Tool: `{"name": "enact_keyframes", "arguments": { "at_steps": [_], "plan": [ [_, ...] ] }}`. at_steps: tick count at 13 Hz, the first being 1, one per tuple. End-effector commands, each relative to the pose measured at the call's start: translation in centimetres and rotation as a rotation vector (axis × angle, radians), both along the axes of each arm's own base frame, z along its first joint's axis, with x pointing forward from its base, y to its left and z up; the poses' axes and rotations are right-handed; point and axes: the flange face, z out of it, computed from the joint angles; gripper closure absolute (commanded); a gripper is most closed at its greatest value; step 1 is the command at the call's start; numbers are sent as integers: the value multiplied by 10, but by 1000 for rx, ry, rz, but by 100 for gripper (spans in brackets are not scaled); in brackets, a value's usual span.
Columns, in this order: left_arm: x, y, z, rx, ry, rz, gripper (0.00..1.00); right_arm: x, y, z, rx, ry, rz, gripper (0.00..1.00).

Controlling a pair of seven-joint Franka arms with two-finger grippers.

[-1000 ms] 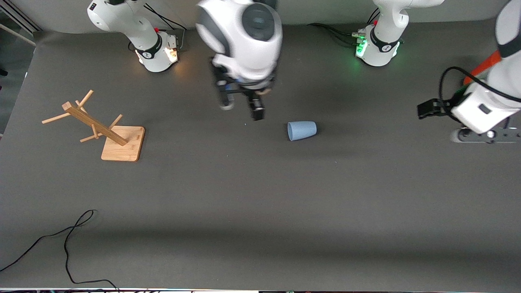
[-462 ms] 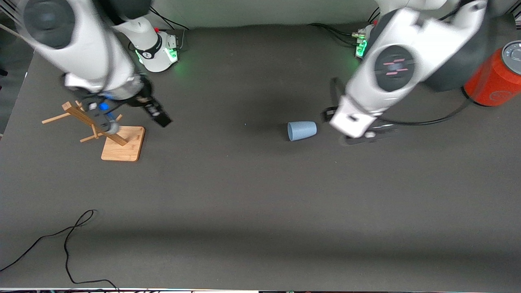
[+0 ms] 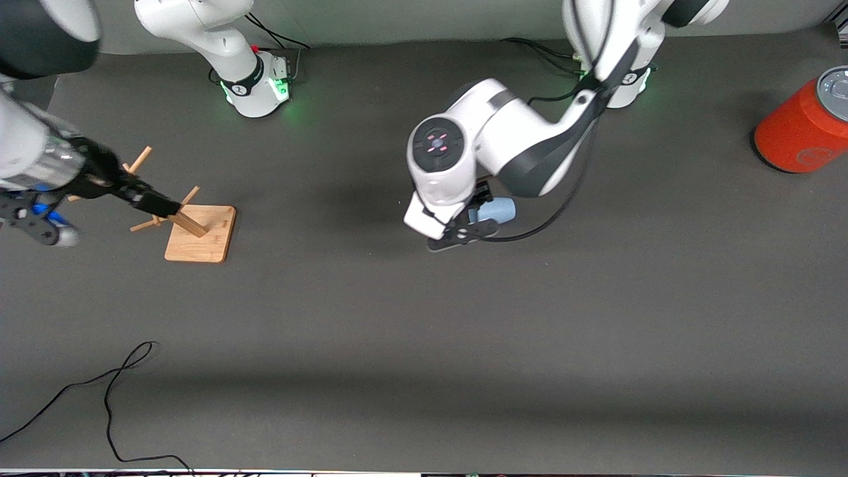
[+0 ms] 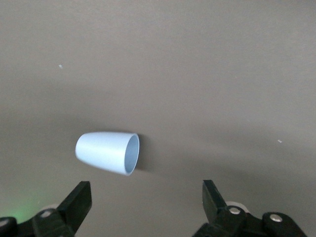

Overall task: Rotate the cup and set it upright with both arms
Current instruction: 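Retract the right gripper while the left gripper reaches over the cup, then grasp the rim of the lying blue cup with the left gripper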

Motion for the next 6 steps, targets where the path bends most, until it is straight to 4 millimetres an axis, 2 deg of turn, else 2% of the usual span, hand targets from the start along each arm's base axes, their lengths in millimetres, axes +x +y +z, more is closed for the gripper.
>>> {"name": "enact_keyframes", "arguments": {
  "at_steps": [1,3,4,5,6],
  "plan": [
    [-9,-3,-53,159,-28,-70,0,-15,-31,1,58,-60,154,0],
    [-22,1,-91,275,-13,-235,1,-15,-54,-1,46,-104,264,0],
    [-40,-5,-111,360,13,-356,1,-14,-60,-3,44,-119,313,0],
    [-45,-3,-134,440,28,-424,2,-13,-65,-3,45,-132,351,0],
    [-54,-9,-149,478,41,-486,2,-11,-73,-3,29,-145,383,0]
  ]
}}
